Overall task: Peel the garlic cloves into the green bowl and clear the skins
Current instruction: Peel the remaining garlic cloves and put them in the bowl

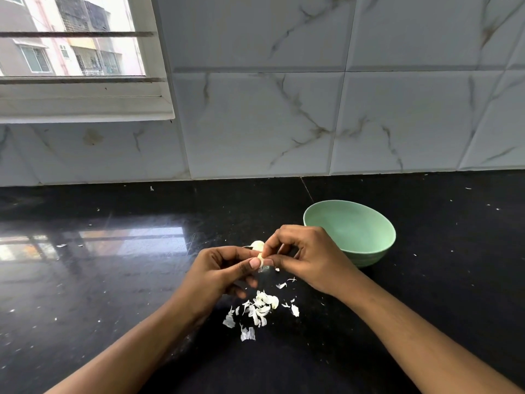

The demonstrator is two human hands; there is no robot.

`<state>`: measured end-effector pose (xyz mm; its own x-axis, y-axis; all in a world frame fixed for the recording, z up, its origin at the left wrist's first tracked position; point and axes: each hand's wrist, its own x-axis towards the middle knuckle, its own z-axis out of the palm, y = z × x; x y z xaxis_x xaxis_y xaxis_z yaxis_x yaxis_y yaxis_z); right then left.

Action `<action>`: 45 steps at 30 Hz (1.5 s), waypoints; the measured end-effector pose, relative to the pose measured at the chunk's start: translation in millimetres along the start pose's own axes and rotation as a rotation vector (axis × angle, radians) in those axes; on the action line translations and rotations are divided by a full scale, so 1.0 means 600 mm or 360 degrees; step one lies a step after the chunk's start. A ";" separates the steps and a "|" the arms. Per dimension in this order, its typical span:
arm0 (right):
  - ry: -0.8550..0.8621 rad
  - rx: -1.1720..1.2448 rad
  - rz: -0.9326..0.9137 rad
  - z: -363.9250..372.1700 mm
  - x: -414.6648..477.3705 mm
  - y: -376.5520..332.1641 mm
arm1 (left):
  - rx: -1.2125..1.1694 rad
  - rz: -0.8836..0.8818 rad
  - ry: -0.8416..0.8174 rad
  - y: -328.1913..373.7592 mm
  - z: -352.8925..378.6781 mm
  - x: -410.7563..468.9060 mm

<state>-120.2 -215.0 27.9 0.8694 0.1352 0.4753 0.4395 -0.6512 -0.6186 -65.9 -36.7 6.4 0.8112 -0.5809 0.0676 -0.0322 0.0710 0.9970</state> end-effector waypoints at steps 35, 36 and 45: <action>-0.0027 0.0192 0.0078 0.007 -0.003 -0.010 | -0.0297 -0.0123 0.0010 -0.005 -0.010 0.004; -0.0003 0.0165 0.0052 0.009 -0.003 -0.009 | -0.0294 -0.0115 0.0010 -0.005 -0.010 0.004; 0.0210 0.0076 -0.0035 0.017 -0.004 -0.005 | -0.0423 -0.0048 -0.0030 -0.008 -0.012 0.004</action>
<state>-121.2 -205.8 22.0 0.8233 0.0477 0.5655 0.4713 -0.6126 -0.6345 -59.3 -32.7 1.7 0.7983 -0.6008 0.0412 0.1483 0.2624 0.9535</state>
